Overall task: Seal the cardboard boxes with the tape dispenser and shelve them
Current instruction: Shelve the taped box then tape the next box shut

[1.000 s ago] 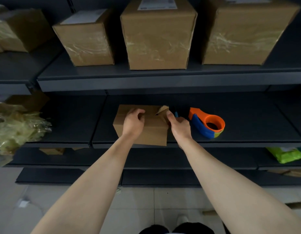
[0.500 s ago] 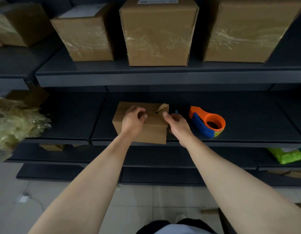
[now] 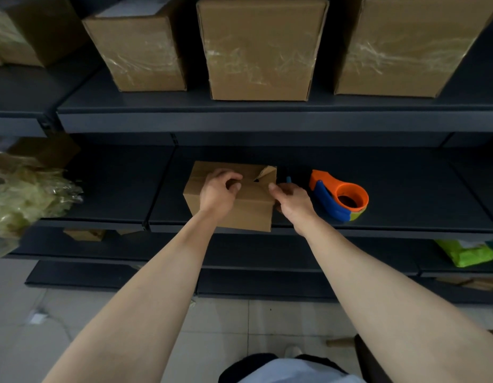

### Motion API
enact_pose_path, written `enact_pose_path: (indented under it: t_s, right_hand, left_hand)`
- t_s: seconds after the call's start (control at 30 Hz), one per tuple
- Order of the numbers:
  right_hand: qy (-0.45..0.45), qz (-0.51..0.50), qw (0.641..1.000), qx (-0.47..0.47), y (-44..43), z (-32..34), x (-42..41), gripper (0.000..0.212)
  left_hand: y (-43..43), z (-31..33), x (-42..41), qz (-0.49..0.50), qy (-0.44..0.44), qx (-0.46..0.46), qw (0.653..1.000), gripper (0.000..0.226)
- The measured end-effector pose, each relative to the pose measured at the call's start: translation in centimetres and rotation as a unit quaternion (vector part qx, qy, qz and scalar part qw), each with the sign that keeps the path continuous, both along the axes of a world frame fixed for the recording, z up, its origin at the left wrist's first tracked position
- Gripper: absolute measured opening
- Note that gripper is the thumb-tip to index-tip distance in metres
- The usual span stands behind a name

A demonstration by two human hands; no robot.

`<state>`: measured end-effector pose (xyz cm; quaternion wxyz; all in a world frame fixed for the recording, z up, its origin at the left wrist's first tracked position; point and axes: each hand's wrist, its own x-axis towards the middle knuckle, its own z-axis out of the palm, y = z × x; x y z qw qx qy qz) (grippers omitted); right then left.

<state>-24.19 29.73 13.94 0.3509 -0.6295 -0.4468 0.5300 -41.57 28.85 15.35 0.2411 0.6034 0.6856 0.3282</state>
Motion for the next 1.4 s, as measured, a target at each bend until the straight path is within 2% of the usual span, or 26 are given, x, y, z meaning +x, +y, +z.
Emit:
enact_pose_path:
  t_s: [0.1,0.17,0.2,0.3,0.37,0.53,0.73,0.83,0.97,1.2,1.4]
  right_hand:
    - [0.038,-0.035,0.997,-0.050,0.5,0.5,-0.2,0.037]
    - [0.049,-0.051,0.995,-0.071,1.0,1.0,-0.4,0.013]
    - [0.057,-0.057,0.994,-0.079,1.2,1.2,-0.5,0.010]
    - [0.067,-0.059,0.991,-0.099,1.7,1.5,-0.6,0.028]
    - [0.065,-0.065,0.988,-0.122,1.6,1.6,-0.4,0.026]
    - [0.165,-0.061,0.971,-0.161,1.8,1.4,0.8,0.025]
    - [0.111,-0.061,0.980,-0.156,3.8,3.5,-0.5,0.053]
    - [0.078,-0.049,0.984,-0.156,4.0,3.6,-1.1,0.048]
    - [0.099,-0.033,0.979,-0.176,3.8,3.3,-0.8,0.036]
    - [0.136,-0.040,0.973,-0.185,4.0,2.2,0.1,0.047]
    - [0.115,-0.018,0.977,-0.179,4.2,1.5,0.5,0.048]
  left_hand:
    - [0.0,-0.1,0.2,-0.023,0.012,-0.007,1.000,0.029]
    - [0.1,-0.1,0.4,-0.034,0.030,-0.015,0.999,0.037]
    - [0.2,-0.2,0.5,-0.036,0.046,-0.017,0.998,0.041]
    - [0.4,-0.3,0.9,-0.028,0.081,-0.024,0.996,0.049]
    - [0.4,-0.4,0.9,-0.027,0.082,-0.023,0.996,0.050]
    - [0.3,-0.6,0.7,-0.032,0.082,-0.007,0.996,0.049]
    - [-0.5,-1.0,0.5,-0.044,0.107,0.032,0.993,0.045]
    - [-0.8,-1.0,0.3,-0.055,0.106,0.042,0.992,0.043]
    - [-1.0,-0.7,0.1,-0.054,0.076,0.048,0.994,0.039]
    - [-0.9,-0.1,-0.5,-0.064,0.032,0.032,0.997,0.033]
    - [-0.5,0.1,-0.9,-0.067,0.013,0.015,0.998,0.032]
